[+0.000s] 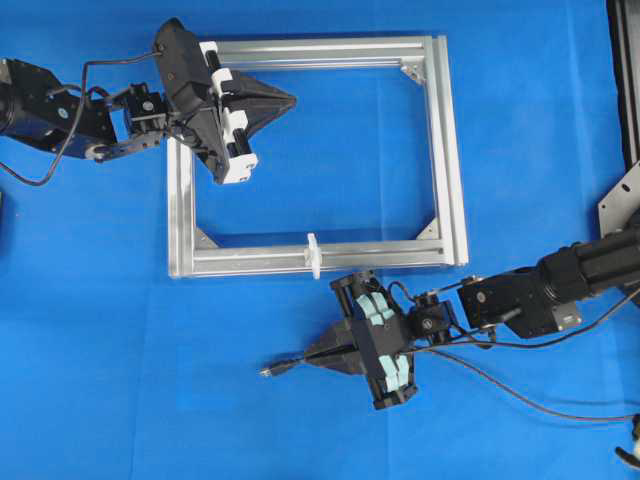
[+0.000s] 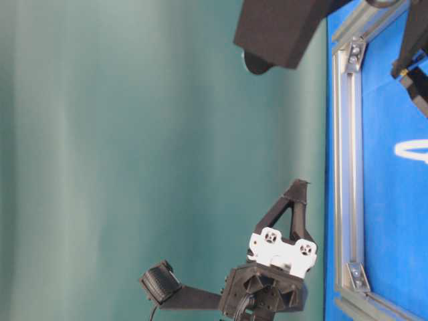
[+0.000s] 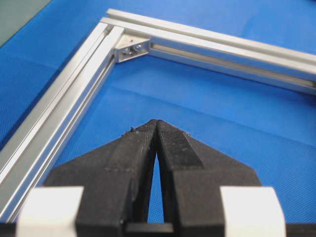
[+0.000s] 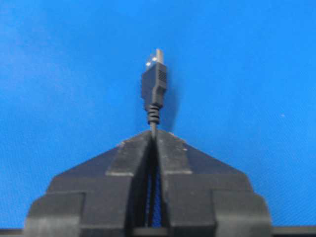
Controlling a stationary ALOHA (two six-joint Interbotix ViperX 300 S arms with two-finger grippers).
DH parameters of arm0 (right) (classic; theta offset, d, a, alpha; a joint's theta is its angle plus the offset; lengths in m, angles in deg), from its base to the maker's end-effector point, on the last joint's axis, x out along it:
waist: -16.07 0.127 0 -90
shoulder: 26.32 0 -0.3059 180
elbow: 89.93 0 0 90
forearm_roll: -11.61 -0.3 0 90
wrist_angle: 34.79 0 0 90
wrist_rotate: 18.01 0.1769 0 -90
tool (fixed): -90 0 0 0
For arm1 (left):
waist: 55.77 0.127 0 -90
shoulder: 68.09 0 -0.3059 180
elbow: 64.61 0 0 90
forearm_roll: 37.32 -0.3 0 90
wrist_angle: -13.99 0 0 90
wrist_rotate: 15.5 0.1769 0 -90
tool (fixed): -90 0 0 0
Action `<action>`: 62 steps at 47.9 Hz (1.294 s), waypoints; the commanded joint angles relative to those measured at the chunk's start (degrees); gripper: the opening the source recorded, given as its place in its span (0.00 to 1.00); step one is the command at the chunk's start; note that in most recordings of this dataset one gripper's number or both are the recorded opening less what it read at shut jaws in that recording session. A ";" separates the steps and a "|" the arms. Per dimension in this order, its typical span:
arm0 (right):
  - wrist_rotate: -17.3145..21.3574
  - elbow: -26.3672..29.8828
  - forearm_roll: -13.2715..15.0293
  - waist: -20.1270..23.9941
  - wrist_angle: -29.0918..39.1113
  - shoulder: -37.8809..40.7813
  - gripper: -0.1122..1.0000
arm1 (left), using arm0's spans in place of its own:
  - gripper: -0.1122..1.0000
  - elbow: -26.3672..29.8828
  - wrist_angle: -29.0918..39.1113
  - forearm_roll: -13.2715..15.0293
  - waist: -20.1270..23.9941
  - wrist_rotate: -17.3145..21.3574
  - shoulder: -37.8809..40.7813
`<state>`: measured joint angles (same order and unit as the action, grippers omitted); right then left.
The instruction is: Insert the wire through the string loop located in the center.
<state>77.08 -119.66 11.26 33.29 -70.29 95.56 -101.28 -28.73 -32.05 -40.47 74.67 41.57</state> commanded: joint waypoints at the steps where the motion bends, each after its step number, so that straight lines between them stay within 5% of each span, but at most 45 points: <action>1: 0.00 0.35 0.09 -0.09 -0.26 -1.05 0.08 | 0.10 0.35 -0.26 -0.09 0.00 0.00 -1.67; 23: 0.26 0.35 0.09 -0.09 1.05 -1.67 0.08 | 0.10 0.44 -0.26 -0.09 0.00 0.00 -1.67; 41: -0.09 0.09 0.26 1.05 13.01 -13.62 0.08 | 0.10 0.44 -0.26 -0.18 0.00 0.09 -1.67; 62: -0.26 0.09 0.26 1.14 15.03 -15.91 0.08 | 0.10 0.35 -0.26 -0.18 -0.09 0.09 -1.76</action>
<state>76.91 -119.93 11.52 34.17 -55.26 81.32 -101.28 -28.73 -32.05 -40.47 74.67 41.57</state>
